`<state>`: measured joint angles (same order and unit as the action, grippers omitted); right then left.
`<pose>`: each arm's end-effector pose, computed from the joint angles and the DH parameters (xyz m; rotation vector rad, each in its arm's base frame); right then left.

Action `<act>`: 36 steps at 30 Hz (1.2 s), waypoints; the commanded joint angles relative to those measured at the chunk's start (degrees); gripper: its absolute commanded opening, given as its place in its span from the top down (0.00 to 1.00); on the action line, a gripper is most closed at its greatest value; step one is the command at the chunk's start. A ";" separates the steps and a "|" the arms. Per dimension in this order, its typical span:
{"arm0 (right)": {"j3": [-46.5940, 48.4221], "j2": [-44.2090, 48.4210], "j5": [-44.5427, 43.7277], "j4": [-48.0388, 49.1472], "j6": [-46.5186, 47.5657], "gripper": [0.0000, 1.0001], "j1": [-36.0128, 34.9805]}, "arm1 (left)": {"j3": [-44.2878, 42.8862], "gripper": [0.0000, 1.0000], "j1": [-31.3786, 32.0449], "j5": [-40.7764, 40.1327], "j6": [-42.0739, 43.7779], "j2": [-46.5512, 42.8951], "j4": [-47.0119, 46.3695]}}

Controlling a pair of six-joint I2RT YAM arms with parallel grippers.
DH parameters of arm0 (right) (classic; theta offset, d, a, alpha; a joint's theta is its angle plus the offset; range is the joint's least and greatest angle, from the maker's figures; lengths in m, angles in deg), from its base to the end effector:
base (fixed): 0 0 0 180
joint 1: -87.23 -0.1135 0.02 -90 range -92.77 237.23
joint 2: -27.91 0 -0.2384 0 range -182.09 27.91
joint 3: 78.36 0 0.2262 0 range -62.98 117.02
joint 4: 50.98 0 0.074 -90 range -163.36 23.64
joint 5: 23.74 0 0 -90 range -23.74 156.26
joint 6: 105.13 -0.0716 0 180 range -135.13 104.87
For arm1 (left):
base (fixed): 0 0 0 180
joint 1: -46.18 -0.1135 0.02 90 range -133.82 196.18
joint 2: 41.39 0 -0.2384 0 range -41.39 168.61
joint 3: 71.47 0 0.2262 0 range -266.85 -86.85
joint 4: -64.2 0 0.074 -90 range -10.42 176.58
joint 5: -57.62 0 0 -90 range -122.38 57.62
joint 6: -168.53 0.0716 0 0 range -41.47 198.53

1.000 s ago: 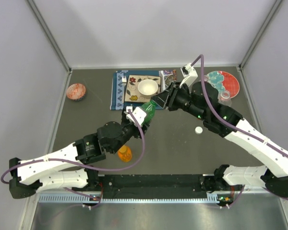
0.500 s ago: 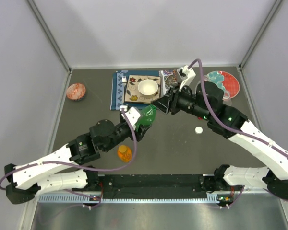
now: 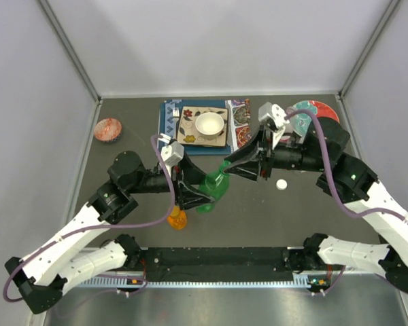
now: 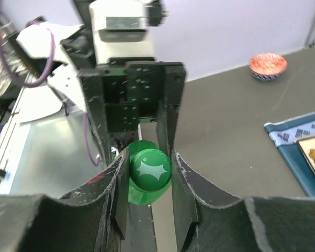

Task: Unscrew the bottle caps

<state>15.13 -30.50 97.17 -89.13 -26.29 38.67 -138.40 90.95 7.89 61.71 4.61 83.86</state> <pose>0.1150 0.1859 0.4393 -0.9714 1.4740 1.2153 0.1053 -0.1697 0.3686 0.9810 1.4261 -1.3588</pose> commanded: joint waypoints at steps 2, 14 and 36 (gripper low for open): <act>-2.08 1.81 15.64 -4.57 10.79 1.00 0.22 | -0.31 0.78 -1.44 15.89 -11.21 2.07 -19.91; -5.95 3.57 26.56 -5.97 21.52 1.00 0.57 | 2.15 0.77 -2.94 24.32 -24.48 9.11 -36.78; 0.37 4.10 -9.98 -2.91 7.75 0.39 0.39 | -2.24 0.75 -2.94 4.67 -0.59 6.74 -8.15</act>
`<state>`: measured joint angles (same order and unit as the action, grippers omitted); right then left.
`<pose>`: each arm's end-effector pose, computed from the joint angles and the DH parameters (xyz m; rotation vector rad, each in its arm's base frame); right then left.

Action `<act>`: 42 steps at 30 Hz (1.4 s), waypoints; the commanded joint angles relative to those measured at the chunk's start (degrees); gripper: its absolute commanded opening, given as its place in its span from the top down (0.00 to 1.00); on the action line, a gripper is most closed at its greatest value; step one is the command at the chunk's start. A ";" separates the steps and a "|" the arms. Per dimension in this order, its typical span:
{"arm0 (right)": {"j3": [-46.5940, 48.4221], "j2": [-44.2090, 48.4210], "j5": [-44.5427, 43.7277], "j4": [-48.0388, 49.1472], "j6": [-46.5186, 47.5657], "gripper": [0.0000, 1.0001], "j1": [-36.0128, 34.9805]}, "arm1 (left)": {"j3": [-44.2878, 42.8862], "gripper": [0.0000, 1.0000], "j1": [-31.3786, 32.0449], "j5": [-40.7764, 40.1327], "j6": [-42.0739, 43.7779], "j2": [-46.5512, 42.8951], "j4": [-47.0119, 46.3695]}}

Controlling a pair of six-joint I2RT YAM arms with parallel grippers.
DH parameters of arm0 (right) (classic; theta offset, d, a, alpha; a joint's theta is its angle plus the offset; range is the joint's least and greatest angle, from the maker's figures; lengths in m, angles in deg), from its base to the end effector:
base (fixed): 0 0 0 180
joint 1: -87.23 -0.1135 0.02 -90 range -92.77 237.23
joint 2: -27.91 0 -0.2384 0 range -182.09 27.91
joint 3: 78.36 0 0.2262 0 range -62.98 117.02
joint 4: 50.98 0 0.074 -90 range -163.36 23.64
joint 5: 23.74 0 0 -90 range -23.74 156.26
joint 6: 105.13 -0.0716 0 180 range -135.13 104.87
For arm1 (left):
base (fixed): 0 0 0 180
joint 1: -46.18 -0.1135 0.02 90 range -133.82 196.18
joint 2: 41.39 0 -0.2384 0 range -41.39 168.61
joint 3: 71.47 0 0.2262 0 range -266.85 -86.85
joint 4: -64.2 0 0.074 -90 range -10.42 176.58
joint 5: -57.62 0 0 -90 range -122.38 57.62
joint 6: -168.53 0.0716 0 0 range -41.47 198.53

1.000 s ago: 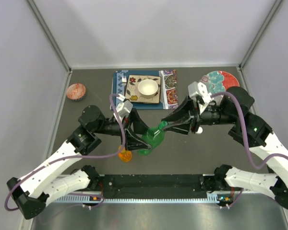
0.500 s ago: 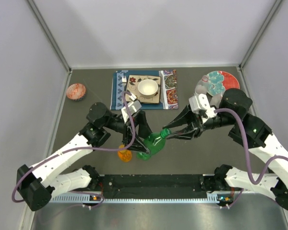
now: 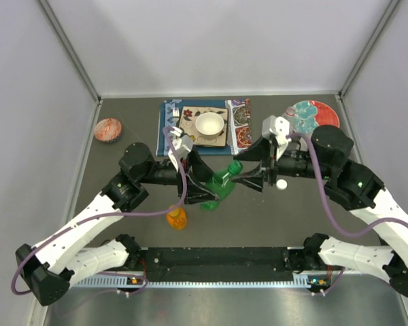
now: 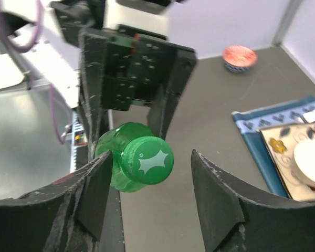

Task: Unscrew the bottle caps

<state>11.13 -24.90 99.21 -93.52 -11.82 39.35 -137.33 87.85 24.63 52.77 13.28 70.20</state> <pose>0.0990 0.1676 0.4248 -1.1508 1.3455 1.0536 0.1218 -0.1888 0.3621 1.1105 1.3865 -1.6177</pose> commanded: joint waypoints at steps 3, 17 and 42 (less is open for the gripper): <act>6.74 -2.64 -19.23 3.86 -14.19 0.34 -0.29 | -4.18 0.75 0.25 -17.26 11.16 -1.68 8.49; 9.92 -8.88 -31.62 3.96 -38.20 0.28 -0.29 | -6.04 0.72 16.59 -65.86 28.21 -1.77 15.54; 8.34 -15.04 -38.05 1.14 -43.12 0.35 -0.99 | -4.19 0.75 25.30 -86.99 32.97 0.26 11.41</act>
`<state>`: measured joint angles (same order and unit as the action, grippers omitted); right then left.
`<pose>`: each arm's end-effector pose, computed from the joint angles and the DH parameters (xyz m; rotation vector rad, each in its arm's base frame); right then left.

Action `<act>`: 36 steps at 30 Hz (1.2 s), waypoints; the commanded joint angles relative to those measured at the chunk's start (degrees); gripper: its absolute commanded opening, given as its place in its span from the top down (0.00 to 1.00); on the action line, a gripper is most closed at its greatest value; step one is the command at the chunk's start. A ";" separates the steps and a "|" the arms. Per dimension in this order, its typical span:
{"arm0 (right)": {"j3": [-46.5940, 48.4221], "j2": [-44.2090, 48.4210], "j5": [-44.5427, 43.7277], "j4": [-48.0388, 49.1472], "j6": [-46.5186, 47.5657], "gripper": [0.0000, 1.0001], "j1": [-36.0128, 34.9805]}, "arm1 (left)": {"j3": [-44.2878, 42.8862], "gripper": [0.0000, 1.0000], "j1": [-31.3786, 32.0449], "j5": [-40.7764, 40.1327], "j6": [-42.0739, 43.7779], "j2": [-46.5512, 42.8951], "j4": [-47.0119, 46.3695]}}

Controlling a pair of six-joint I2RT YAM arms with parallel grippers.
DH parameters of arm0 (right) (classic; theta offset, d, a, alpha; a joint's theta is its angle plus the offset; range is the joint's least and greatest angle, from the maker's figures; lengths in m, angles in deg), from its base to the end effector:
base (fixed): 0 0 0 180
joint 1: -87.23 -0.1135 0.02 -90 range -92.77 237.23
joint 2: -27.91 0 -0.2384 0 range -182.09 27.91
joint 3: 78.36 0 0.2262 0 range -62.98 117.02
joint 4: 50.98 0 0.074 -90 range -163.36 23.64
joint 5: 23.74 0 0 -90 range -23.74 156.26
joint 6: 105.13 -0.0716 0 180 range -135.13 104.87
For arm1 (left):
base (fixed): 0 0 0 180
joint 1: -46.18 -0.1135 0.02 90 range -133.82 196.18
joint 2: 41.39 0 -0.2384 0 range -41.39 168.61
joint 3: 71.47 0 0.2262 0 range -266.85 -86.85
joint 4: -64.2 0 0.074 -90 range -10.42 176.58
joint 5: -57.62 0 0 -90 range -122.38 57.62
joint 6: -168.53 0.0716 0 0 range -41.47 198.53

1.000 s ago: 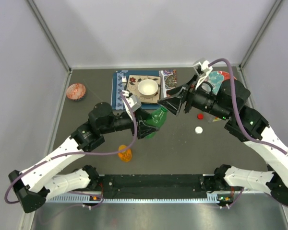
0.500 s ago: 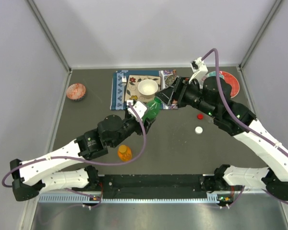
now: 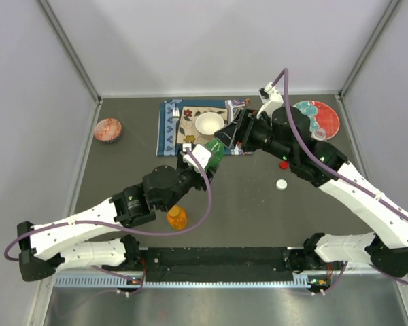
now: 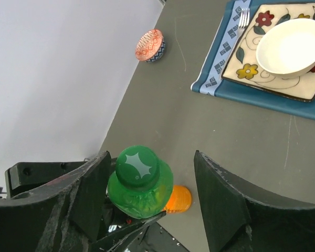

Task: Unscrew the bottle caps

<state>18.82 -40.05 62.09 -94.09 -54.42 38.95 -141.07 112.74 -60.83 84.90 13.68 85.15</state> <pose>0.1830 0.1974 0.4100 -0.0966 1.9314 0.9963 0.1262 -0.2053 0.3504 0.6764 1.5411 -0.3756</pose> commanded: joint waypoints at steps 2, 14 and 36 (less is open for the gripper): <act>0.21 0.20 -1.20 2.15 -0.35 0.38 -0.60 | -0.28 0.75 0.50 -1.52 0.92 -0.05 -3.54; -2.26 0.55 0.56 3.55 0.09 0.69 -0.60 | -0.36 0.74 0.58 -1.35 0.75 -0.31 -3.72; -0.24 8.02 35.69 3.55 27.94 1.00 -0.51 | -3.35 0.76 -9.07 47.88 -10.30 -8.22 -2.31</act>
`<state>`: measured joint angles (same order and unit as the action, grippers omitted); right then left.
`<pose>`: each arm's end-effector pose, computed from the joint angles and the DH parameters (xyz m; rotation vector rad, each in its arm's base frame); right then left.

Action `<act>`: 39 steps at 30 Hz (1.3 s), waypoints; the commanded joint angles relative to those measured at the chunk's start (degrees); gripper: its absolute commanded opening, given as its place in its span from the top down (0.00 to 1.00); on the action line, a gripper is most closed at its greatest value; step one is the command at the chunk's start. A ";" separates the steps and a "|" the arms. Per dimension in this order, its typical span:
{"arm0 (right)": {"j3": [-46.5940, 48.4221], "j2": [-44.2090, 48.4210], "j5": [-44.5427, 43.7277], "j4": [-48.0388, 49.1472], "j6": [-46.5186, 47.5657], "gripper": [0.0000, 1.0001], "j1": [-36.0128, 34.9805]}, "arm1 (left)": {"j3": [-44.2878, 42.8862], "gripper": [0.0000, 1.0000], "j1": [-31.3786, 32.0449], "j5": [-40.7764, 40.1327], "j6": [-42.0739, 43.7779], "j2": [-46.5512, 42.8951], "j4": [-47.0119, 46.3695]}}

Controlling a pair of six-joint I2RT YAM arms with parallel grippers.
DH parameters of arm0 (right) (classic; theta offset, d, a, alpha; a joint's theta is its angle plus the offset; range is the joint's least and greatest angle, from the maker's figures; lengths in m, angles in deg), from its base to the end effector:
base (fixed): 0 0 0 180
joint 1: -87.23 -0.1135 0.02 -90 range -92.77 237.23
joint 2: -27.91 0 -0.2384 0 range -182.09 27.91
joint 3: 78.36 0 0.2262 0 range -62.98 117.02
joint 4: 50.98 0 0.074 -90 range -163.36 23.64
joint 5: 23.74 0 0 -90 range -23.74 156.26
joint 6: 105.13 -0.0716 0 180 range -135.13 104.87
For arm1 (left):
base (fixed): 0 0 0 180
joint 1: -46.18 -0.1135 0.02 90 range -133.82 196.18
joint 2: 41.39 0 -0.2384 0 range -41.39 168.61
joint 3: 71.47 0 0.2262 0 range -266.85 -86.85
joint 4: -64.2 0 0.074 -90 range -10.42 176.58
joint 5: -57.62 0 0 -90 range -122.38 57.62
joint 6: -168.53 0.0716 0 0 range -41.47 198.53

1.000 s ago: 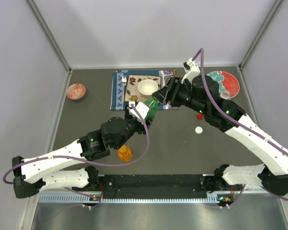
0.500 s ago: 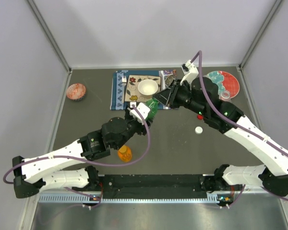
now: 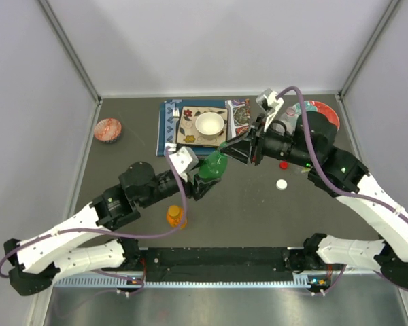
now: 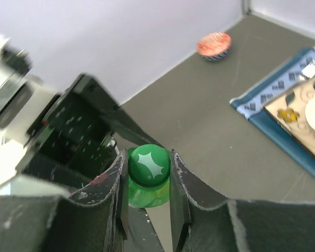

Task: Unscrew the bottle caps

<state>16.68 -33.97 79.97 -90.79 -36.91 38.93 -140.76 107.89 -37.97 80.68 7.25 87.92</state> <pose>0.1467 0.1902 0.4309 -0.6010 1.7096 1.0983 0.1100 -0.1897 0.3644 0.8181 1.4591 -0.7158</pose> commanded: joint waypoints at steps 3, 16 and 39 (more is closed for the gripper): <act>0.60 4.40 26.52 2.00 14.03 1.00 -0.49 | -3.83 0.76 -11.25 42.33 -12.84 -1.36 -7.88; -0.38 7.31 45.87 1.32 19.84 1.00 -0.31 | 0.03 0.75 -19.96 71.66 -41.07 6.11 -39.17; -0.29 8.53 44.65 -4.76 26.26 0.83 1.45 | -1.46 0.73 -19.88 74.49 -39.78 9.10 -35.60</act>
<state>16.53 -27.02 126.00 -90.39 -8.39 40.57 -138.77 88.92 41.61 33.95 18.11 48.51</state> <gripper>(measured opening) 0.274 0.645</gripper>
